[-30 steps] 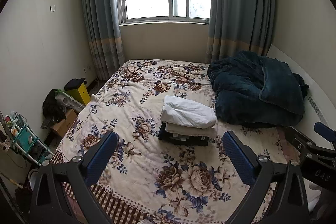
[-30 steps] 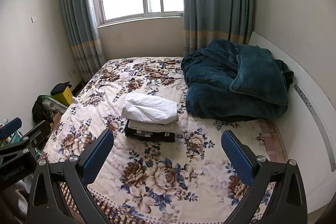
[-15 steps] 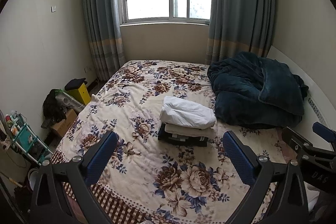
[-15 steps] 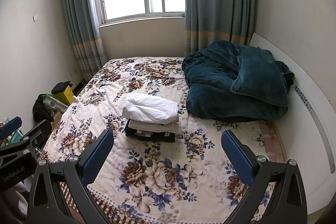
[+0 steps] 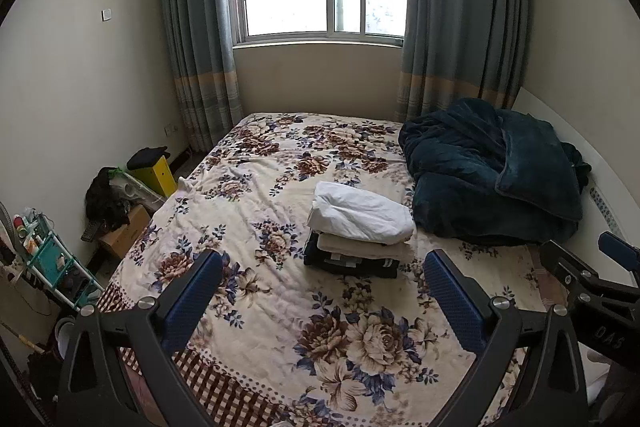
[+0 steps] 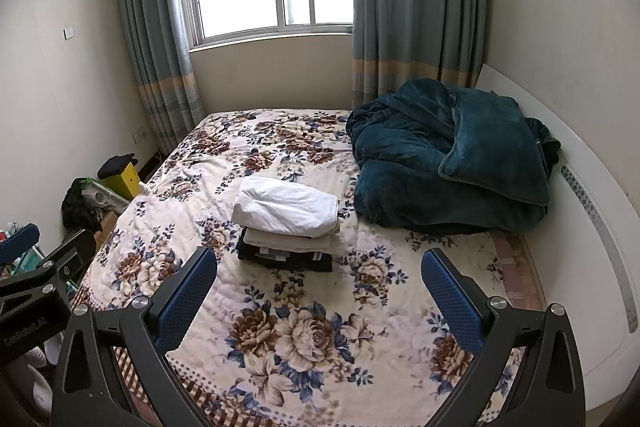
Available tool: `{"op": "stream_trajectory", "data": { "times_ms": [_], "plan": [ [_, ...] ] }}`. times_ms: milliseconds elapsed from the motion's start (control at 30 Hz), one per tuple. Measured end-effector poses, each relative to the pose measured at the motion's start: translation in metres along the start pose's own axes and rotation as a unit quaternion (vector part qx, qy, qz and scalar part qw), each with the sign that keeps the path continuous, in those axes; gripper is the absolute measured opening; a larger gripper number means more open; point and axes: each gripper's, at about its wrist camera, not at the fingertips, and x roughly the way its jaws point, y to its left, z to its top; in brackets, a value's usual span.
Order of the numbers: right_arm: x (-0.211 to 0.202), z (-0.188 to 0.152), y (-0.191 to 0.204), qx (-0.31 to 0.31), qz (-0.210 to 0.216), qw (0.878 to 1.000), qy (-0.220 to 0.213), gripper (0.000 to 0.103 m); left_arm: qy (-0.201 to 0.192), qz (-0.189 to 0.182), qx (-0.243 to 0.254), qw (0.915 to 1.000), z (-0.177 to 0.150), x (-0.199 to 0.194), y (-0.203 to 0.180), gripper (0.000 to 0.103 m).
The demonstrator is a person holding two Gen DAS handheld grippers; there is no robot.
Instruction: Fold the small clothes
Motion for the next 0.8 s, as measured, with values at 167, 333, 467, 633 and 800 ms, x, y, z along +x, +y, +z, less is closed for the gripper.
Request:
{"op": "stream_trajectory", "data": {
  "times_ms": [167,333,467,633,800],
  "plan": [
    [-0.0001,-0.0005,-0.0010,0.001,0.000,1.000,0.000,0.103,0.001,0.000,0.001,1.0000,0.0001,0.0013,0.0002,0.103],
    [-0.0002,-0.0008,0.0004,0.000,0.000,1.000,-0.001,0.103,0.002,0.000,-0.001,1.0000,-0.0011,-0.0007,0.0021,0.103],
    [0.0002,-0.0001,0.0007,-0.002,0.000,1.000,-0.001,0.103,0.002,0.002,-0.002,1.0000,-0.0003,0.0001,0.0018,0.103],
    [0.0008,-0.0006,-0.0014,-0.002,-0.002,1.000,0.001,0.103,0.002,0.003,-0.001,1.0000,-0.0004,-0.0005,0.0022,0.103],
    [0.0024,0.0002,-0.0055,-0.005,0.002,1.000,0.003,0.103,0.004,0.004,-0.003,1.0000,-0.0009,-0.0013,0.0040,0.103]
  ]
}}
